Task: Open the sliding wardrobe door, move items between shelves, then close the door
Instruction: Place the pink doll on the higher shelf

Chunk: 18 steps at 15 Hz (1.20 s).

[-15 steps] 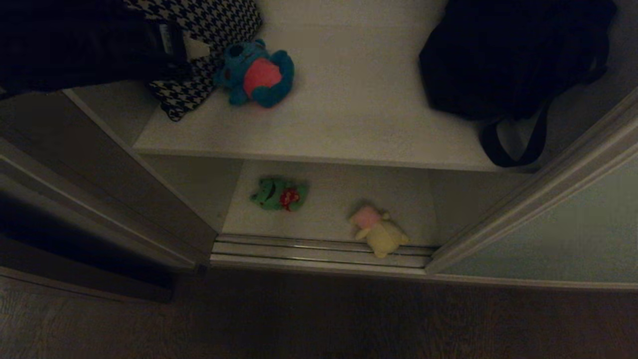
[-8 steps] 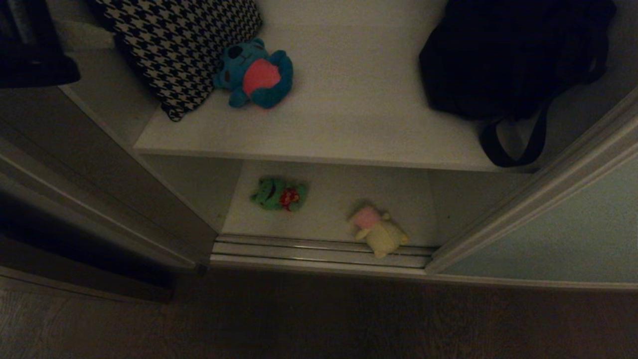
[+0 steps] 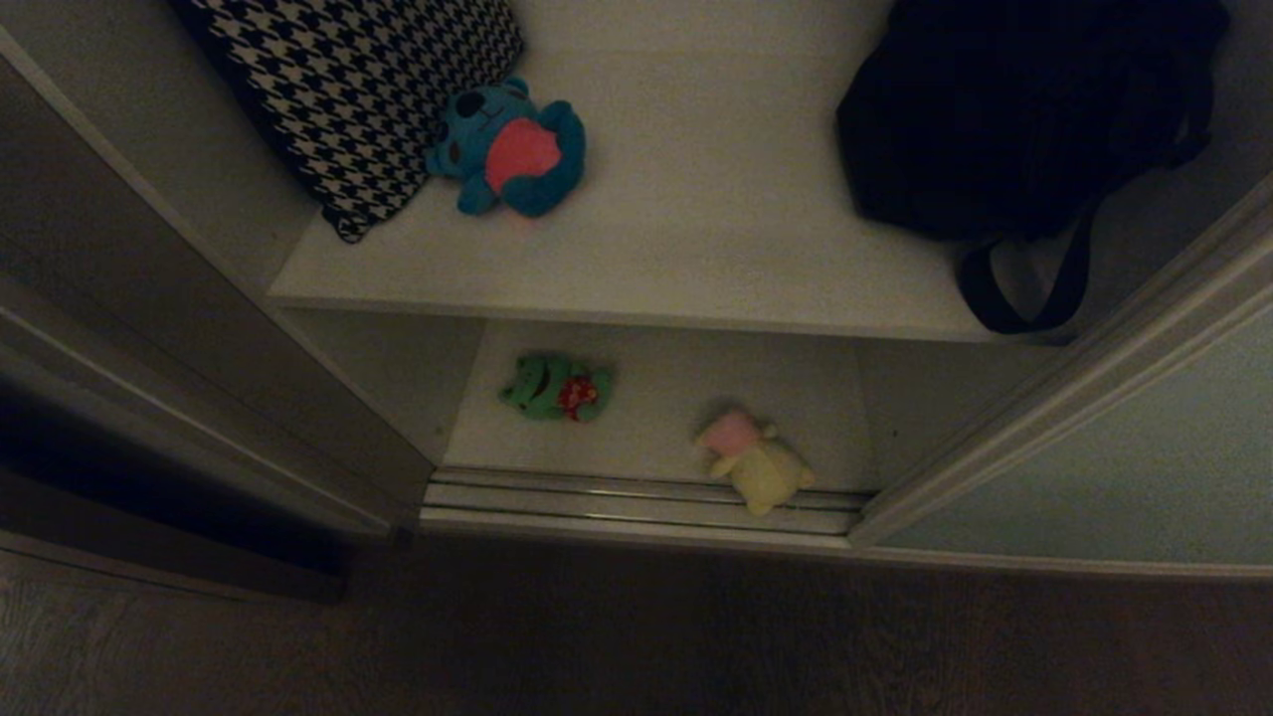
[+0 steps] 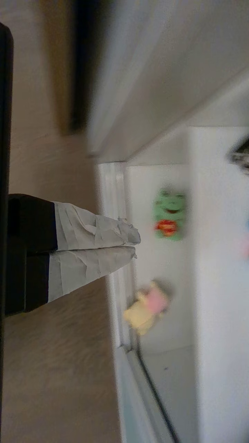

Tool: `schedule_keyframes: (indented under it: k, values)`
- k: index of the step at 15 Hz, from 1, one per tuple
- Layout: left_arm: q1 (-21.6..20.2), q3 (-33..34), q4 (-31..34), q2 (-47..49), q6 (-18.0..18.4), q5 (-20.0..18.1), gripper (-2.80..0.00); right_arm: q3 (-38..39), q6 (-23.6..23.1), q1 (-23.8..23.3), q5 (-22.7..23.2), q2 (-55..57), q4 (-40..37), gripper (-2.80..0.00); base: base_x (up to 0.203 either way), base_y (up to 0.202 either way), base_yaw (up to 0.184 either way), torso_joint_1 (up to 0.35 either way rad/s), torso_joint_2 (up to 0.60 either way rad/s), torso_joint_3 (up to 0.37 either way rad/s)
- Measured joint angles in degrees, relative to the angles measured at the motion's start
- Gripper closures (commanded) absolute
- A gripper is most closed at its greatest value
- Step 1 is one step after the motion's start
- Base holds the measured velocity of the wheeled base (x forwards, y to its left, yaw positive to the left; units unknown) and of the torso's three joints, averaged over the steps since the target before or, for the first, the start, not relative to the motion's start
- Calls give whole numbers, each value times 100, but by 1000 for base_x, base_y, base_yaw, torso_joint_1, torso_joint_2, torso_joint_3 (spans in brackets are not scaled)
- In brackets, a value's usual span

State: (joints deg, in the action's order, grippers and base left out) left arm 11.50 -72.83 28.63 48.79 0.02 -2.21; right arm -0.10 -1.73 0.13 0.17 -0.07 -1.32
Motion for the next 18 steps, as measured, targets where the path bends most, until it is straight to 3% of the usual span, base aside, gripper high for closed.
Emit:
schedule_keyframes:
  k: [6, 9, 12, 18]
  values:
    - [-185, 1317, 789, -1547, -296, -311, 0, 0, 0, 0, -4, 0, -2, 0, 0, 0, 0, 0, 0, 0]
    - [-258, 1863, 1128, -2244, -299, -865, 0, 0, 2, 0, -2, 0, -3, 0, 0, 0, 0, 0, 0, 0]
    - [-363, 2280, 1127, -2591, -242, -1061, 0, 0, 2, 2, -2, 0, -4, 0, 0, 0, 0, 0, 0, 0]
    - [-411, 2698, 676, -2719, -243, -1109, 0, 0, 0, 2, -2, 0, -2, 0, -176, 0, 1, 1, -1, 2]
